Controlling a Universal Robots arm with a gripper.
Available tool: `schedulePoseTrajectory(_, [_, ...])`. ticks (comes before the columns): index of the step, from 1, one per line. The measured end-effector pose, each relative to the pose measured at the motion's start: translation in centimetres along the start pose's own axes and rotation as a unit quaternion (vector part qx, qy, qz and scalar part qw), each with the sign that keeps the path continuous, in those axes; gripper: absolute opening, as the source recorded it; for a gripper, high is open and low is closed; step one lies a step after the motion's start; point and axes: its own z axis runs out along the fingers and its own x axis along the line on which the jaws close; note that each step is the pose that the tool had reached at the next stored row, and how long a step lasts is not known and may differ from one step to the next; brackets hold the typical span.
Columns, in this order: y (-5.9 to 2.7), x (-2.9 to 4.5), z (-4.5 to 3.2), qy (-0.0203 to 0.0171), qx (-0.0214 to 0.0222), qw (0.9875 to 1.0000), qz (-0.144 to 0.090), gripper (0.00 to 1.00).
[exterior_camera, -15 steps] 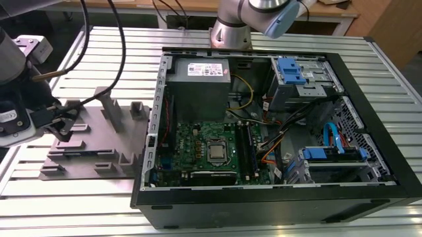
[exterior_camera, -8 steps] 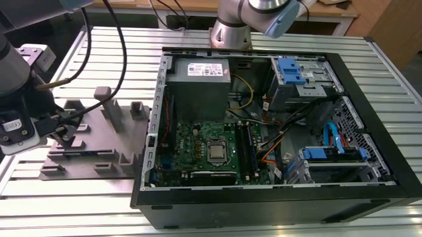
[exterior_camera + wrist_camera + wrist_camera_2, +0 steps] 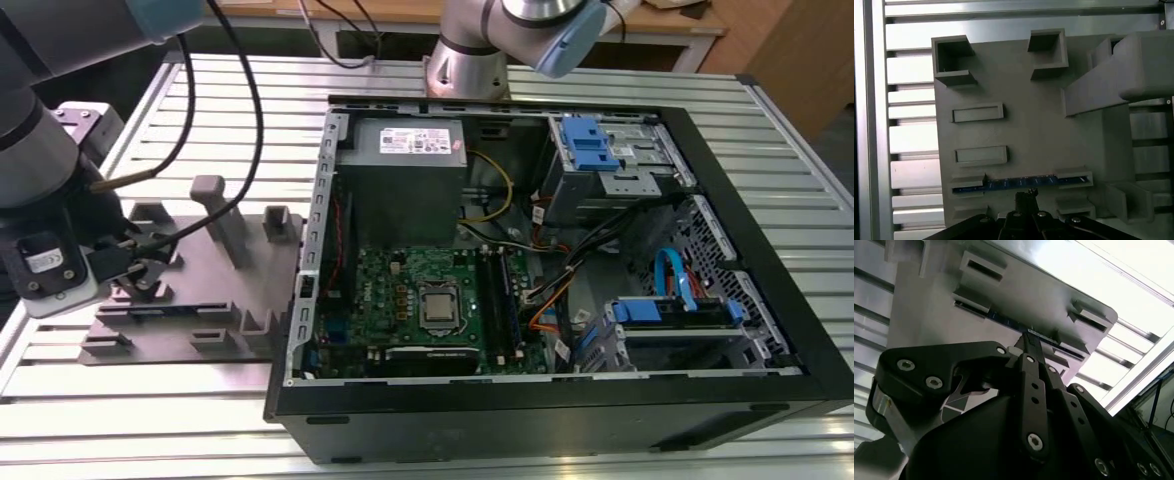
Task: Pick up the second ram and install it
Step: 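Reach for the second ram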
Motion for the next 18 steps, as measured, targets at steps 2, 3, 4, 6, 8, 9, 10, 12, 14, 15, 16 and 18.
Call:
schedulePoseTrajectory(2, [0.23, 0.00, 0.32, -0.0001, 0.0034, 1.0000, -0.001, 0.11])
schedulePoseTrajectory(3, [0.35, -0.01, 0.50, -0.0002, 0.0048, 1.0000, -0.001, 0.11])
schedulePoseTrajectory(4, [0.47, -0.01, 0.66, -0.0003, 0.0061, 1.0000, -0.002, 0.11])
schedulePoseTrajectory(6, [0.72, -0.01, 1.00, -0.0005, 0.0089, 1.0000, -0.002, 0.11])
schedulePoseTrajectory(8, [0.98, -0.02, 1.34, -0.0007, 0.0116, 0.9999, -0.003, 0.11])
schedulePoseTrajectory(9, [1.12, -0.02, 1.53, -0.0008, 0.0129, 0.9999, -0.003, 0.11])
schedulePoseTrajectory(10, [1.24, -0.03, 1.72, -0.0008, 0.0138, 0.9999, -0.003, 0.11])
schedulePoseTrajectory(12, [1.38, -0.06, 2.04, -0.0009, 0.0148, 0.9999, -0.004, 0.11])
schedulePoseTrajectory(14, [1.38, -0.06, 2.07, -0.0009, 0.0149, 0.9999, -0.004, 0.11])
schedulePoseTrajectory(15, [1.38, -0.06, 2.07, -0.0008, 0.0150, 0.9999, -0.004, 0.11])
schedulePoseTrajectory(16, [1.38, -0.05, 2.08, -0.0009, 0.0149, 0.9999, -0.004, 0.11])
schedulePoseTrajectory(18, [1.38, -0.05, 2.09, -0.0009, 0.0149, 0.9999, -0.004, 0.11])
